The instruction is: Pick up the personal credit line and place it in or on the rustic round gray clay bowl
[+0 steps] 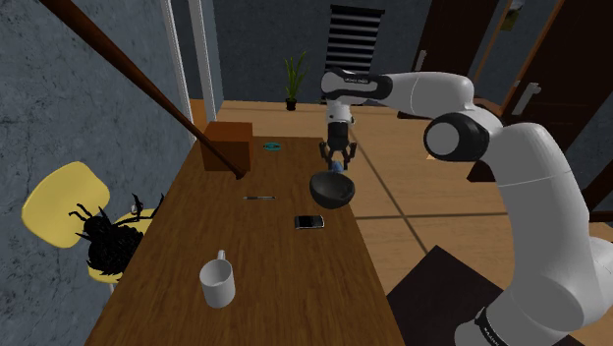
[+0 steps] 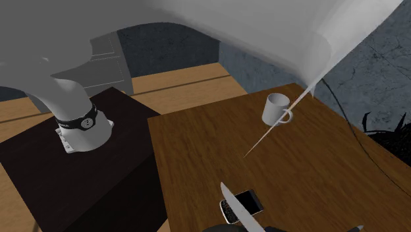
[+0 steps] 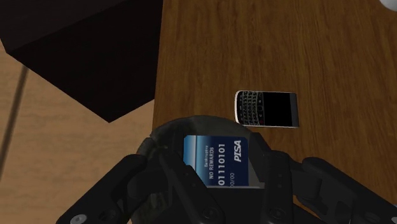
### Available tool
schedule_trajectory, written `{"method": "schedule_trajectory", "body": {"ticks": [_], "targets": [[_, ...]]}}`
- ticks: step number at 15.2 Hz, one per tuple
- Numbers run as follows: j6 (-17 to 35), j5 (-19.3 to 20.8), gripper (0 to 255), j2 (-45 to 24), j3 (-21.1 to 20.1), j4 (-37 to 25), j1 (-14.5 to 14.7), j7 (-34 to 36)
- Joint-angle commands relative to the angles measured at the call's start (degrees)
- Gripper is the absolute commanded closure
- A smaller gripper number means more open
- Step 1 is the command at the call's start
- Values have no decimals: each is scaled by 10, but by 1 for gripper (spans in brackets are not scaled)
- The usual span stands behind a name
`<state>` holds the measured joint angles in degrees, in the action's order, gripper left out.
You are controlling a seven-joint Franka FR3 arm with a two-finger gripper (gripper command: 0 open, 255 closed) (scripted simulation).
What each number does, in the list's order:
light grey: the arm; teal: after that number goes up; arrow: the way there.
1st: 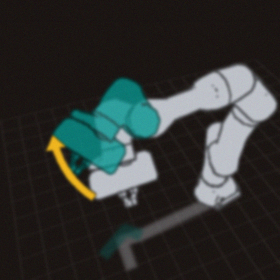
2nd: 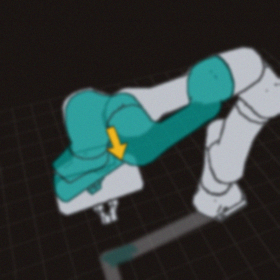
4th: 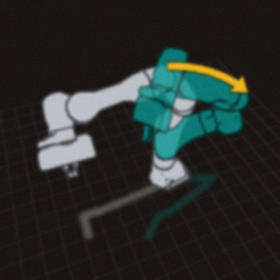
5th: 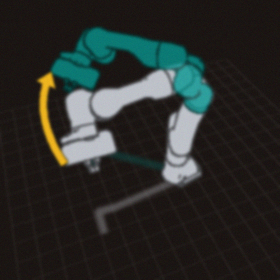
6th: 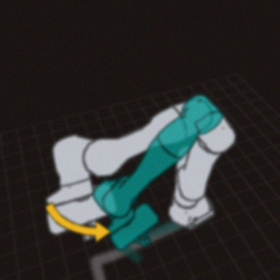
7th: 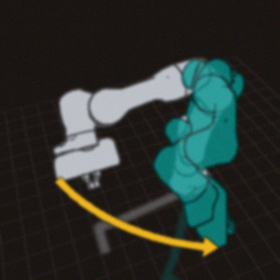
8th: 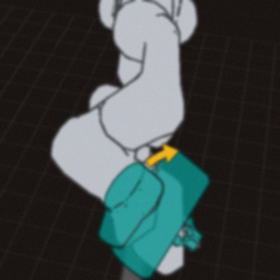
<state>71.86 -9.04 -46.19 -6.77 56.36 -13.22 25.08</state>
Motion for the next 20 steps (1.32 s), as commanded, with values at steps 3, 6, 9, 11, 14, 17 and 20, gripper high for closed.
{"method": "schedule_trajectory", "body": {"ticks": [3,6,9,11,14,17,20], "targets": [[22,2,255,-7,1,16,-1,-6],[42,3,255,-10,2,33,0,-10],[61,4,255,-15,3,48,0,-14],[73,4,255,-19,4,56,0,-17],[94,5,255,-28,5,69,1,-21],[94,5,255,-28,5,69,1,-21],[94,5,255,-28,5,69,1,-21]]}}
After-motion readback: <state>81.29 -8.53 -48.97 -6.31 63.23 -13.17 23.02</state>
